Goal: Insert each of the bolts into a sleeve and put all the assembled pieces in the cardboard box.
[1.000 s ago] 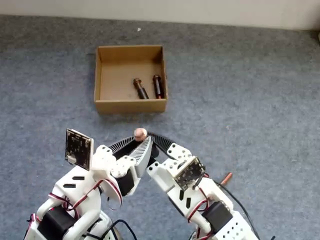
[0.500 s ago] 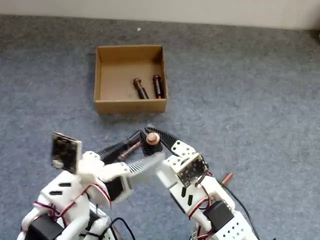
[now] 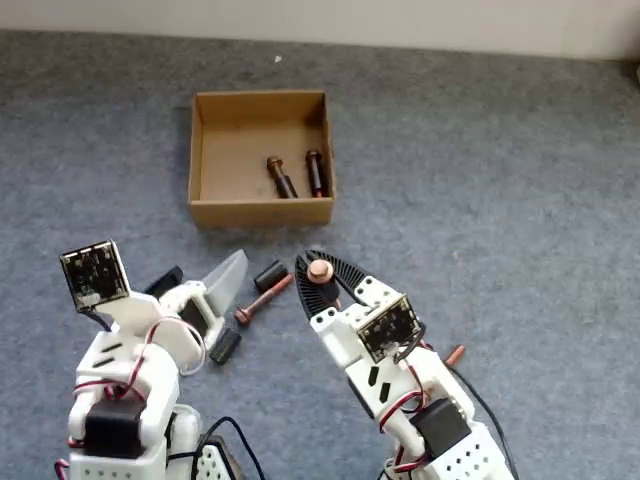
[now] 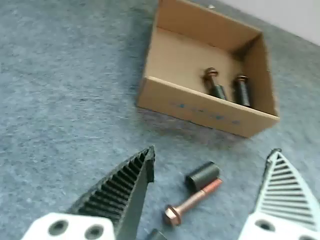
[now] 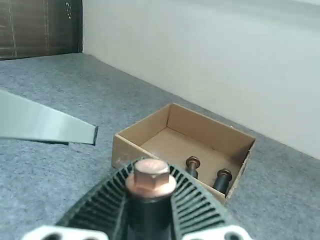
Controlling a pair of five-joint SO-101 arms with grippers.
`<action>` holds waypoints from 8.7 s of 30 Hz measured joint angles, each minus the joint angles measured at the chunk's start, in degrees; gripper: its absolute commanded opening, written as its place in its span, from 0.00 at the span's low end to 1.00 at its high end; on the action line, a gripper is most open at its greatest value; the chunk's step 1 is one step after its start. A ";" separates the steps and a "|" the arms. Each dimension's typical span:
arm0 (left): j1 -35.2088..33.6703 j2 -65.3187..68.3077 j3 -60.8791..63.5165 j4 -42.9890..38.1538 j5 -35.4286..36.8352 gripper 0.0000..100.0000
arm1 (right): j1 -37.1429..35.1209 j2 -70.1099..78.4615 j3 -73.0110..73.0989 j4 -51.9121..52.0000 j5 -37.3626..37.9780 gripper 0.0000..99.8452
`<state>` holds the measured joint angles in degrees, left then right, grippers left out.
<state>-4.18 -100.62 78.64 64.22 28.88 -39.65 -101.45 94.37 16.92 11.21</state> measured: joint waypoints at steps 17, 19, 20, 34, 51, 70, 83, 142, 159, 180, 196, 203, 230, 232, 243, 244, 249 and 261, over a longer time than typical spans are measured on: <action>-9.49 0.53 12.84 -11.78 0.00 0.34 | 1.49 51.87 -34.11 -4.57 0.00 0.01; -9.49 0.53 12.84 -11.78 0.00 0.34 | 2.90 59.43 -37.80 -8.79 0.00 0.01; -9.49 0.53 12.84 -11.78 0.00 0.34 | 3.60 63.30 -39.21 -10.90 0.00 0.01; -9.49 0.53 12.92 -11.78 0.00 0.34 | 6.86 106.46 -56.97 -42.11 0.00 0.01; -9.49 0.53 13.01 -11.78 0.00 0.34 | 6.86 122.20 -67.96 -44.66 0.00 0.10; -9.49 0.53 13.01 -11.78 0.00 0.34 | 10.02 79.74 -55.56 -2.37 -0.09 0.12; -9.49 0.53 13.01 -11.78 0.00 0.34 | 21.63 50.99 -39.30 29.27 -9.85 0.12; -9.49 0.53 13.45 -11.78 0.00 0.34 | 42.90 97.67 -45.98 50.02 -17.49 0.00; -9.49 0.53 13.45 -11.78 0.00 0.34 | 20.04 82.29 -49.32 48.70 -10.73 0.00; -12.31 0.53 13.45 -11.78 0.00 0.34 | -0.09 92.75 -58.37 21.10 27.87 0.00; -13.63 0.53 13.45 -11.78 0.00 0.34 | -3.87 106.37 -60.04 -5.98 47.38 0.11; -13.63 0.53 13.45 -11.78 0.00 0.34 | -4.40 106.29 -60.13 -3.69 38.24 0.15; -16.00 0.53 13.45 -11.78 0.00 0.34 | -7.74 93.71 -62.68 28.13 45.27 0.15; -19.43 0.53 13.45 -11.78 0.00 0.34 | -7.82 95.56 -65.32 28.75 45.63 0.15; -27.69 0.53 13.45 -11.78 0.00 0.34 | -8.00 115.34 -86.68 38.59 48.26 0.15; -27.69 0.53 13.45 -11.78 0.00 0.34 | -7.91 116.84 -87.82 39.12 49.05 0.15; -27.69 0.53 13.45 -11.78 0.00 0.34 | -7.38 120.70 -90.11 39.82 50.29 0.15; -27.69 0.53 13.45 -11.78 0.00 0.34 | -5.36 121.05 -90.37 44.57 50.37 0.15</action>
<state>-31.87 -100.09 92.09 52.44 28.88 -45.01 19.60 4.00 61.49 61.58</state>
